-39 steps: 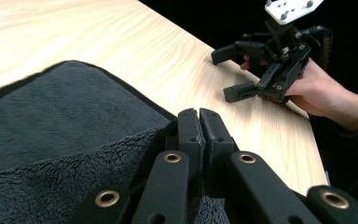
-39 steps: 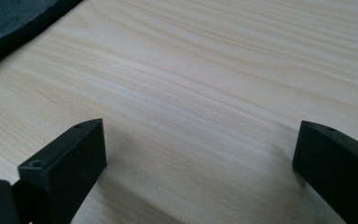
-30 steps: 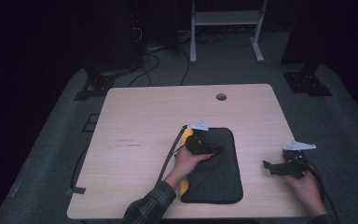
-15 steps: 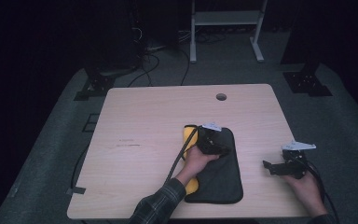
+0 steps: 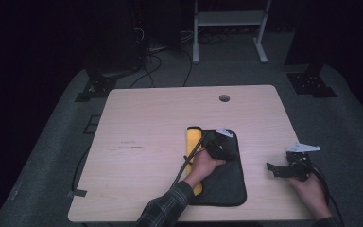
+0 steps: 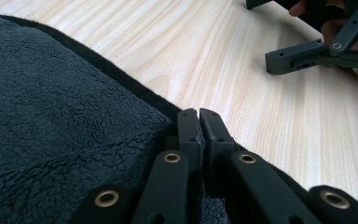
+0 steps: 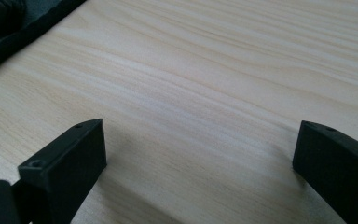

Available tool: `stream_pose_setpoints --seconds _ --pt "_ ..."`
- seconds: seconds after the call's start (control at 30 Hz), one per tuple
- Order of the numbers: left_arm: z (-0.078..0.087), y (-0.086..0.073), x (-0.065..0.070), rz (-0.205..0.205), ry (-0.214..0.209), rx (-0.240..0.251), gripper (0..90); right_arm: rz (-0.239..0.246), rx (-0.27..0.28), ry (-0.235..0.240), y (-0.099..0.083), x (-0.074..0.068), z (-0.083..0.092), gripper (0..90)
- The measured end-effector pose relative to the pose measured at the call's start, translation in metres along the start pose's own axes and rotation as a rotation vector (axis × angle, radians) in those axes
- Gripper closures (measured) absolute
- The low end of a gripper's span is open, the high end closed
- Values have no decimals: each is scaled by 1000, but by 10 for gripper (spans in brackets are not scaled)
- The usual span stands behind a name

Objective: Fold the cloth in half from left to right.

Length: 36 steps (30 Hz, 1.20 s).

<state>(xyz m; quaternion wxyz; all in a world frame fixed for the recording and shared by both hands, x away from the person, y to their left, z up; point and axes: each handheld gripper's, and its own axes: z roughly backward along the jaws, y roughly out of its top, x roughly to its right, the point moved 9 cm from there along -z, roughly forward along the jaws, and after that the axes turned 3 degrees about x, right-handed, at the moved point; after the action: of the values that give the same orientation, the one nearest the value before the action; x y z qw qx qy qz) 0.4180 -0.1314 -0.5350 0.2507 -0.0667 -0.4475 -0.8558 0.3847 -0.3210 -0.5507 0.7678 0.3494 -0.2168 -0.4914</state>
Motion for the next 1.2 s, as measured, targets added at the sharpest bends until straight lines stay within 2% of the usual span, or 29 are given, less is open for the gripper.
stream_pose_setpoints --seconds 0.1,0.3,0.43,0.57,0.73,0.87,1.03,1.2 --pt "1 2 1 7 -11 14 840 -1 -1 0 0 0 0 18" --pt "23 15 6 0 -18 74 630 0 0 0 0 0 0 18" --pt "45 16 3 -8 9 94 527 -1 0 0 0 0 0 18" --pt "69 7 -5 -19 44 99 380 -1 0 0 0 0 0 18" --pt "98 -8 -21 -32 125 119 251 0 0 0 0 0 0 18" --pt "115 -22 -35 -29 195 125 185 -1 0 0 0 0 0 18" --pt "133 -43 -46 -20 272 107 87 7 0 6 0 -1 0 18" --pt "154 -67 -52 -44 351 78 17 13 1 12 0 -1 0 18"
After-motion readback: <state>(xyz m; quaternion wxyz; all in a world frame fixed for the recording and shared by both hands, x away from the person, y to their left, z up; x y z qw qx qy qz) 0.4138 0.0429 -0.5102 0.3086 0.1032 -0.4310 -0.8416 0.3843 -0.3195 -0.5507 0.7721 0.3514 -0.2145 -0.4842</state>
